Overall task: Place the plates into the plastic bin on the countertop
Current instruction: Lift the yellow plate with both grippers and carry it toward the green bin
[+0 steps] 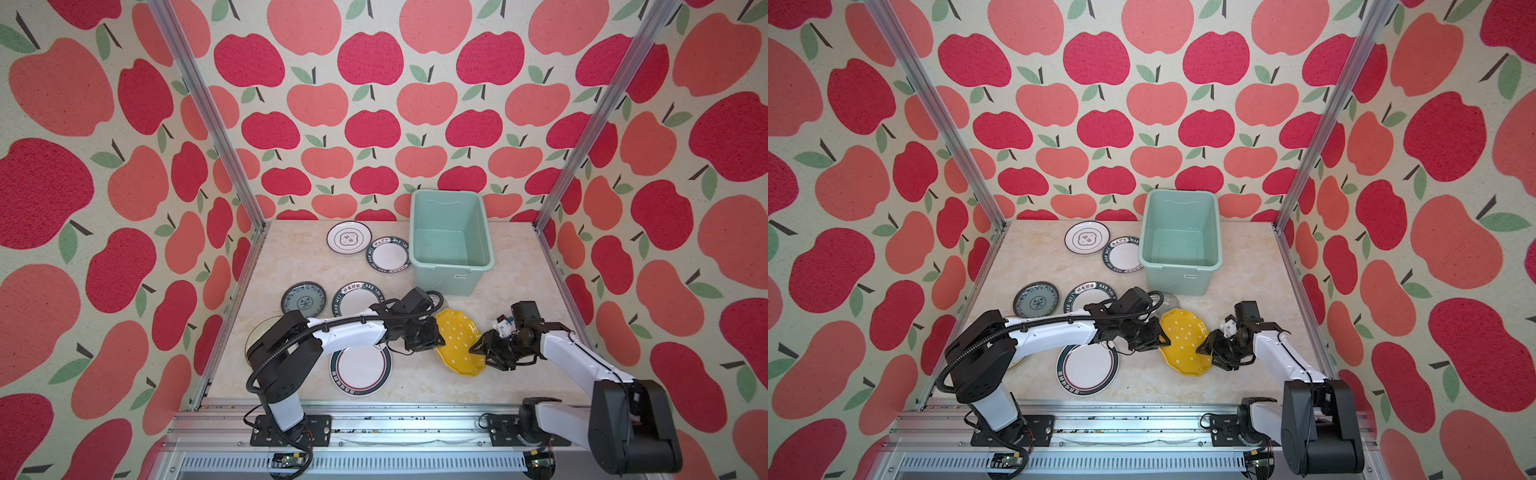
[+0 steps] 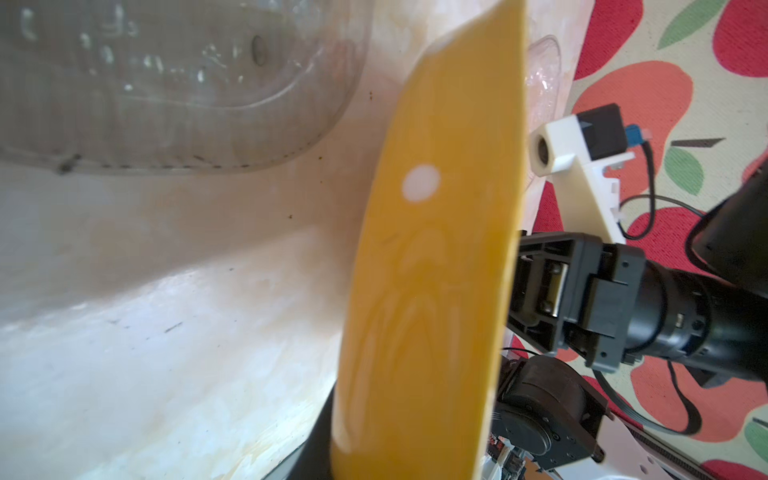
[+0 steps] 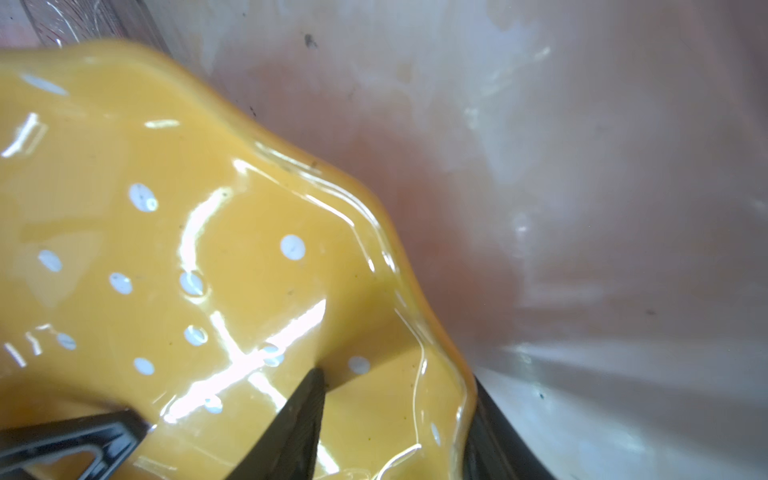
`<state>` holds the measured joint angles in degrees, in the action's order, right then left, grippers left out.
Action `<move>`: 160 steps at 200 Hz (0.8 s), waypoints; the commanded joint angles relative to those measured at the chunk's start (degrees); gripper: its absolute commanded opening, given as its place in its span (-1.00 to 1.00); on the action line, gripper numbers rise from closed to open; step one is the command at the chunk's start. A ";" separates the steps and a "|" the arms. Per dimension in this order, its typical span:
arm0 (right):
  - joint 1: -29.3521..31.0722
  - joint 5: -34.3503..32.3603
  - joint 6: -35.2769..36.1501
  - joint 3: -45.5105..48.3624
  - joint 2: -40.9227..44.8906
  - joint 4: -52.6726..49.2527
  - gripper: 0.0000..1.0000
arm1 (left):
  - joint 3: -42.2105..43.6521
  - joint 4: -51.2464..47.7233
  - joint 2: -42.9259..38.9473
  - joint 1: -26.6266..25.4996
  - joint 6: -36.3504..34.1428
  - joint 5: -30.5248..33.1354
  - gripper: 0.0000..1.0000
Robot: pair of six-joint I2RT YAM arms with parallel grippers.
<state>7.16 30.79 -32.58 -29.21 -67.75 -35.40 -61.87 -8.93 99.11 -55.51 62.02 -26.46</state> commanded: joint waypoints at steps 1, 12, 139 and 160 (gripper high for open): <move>1.10 5.69 -0.02 -1.24 2.61 0.15 0.07 | -0.96 3.66 -3.04 -1.56 -1.19 -1.73 -0.71; 1.02 4.85 -0.12 -1.78 4.04 -0.93 0.09 | -0.48 3.31 -3.97 -1.47 -1.20 -0.79 -0.77; 0.93 0.87 -6.28 -17.06 21.98 -13.69 0.53 | 1.09 -10.20 -27.46 -0.66 -3.73 8.72 -1.00; 0.93 4.17 -6.88 -20.58 23.28 -13.02 0.56 | 0.71 -12.06 -33.89 0.86 -1.02 10.03 -1.00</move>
<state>7.62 31.31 -37.74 -45.41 -46.11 -46.72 -59.66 -22.52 73.43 -56.12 60.01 -18.20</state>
